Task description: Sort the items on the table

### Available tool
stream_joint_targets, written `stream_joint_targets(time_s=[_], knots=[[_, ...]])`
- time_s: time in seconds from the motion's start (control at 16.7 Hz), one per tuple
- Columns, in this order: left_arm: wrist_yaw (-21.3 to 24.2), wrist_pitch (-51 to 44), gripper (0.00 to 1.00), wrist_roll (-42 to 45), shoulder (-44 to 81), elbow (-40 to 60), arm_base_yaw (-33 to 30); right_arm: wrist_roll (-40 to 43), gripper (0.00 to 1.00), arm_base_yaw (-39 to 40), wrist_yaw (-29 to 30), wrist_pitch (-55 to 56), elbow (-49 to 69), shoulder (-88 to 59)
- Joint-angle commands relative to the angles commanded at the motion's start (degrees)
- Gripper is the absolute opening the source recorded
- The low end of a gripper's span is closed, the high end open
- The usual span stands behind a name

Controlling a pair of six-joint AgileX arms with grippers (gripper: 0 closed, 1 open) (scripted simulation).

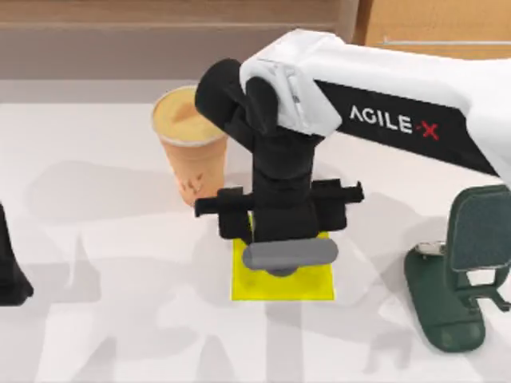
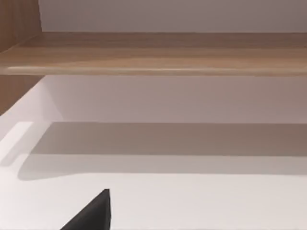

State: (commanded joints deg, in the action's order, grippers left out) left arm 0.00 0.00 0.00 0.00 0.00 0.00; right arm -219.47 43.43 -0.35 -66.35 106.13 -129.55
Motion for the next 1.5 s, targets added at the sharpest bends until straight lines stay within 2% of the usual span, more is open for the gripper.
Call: stream_joint_targets(time_s=[0.18, 1.02, 1.5], knots=[[0.00, 0.00, 1.00, 0.00, 0.00, 0.00, 0.00, -3.45, 0.00, -1.11, -0.05, 1.09, 0.07, -2.32], [0.00, 0.00, 1.00, 0.00, 0.00, 0.00, 0.00, -3.44, 0.00, -1.12, -0.04, 3.01, -1.28, -2.89], [0.00, 0.00, 1.00, 0.00, 0.00, 0.00, 0.00, -3.44, 0.60, -1.12, -0.04, 3.01, -1.28, -2.89]])
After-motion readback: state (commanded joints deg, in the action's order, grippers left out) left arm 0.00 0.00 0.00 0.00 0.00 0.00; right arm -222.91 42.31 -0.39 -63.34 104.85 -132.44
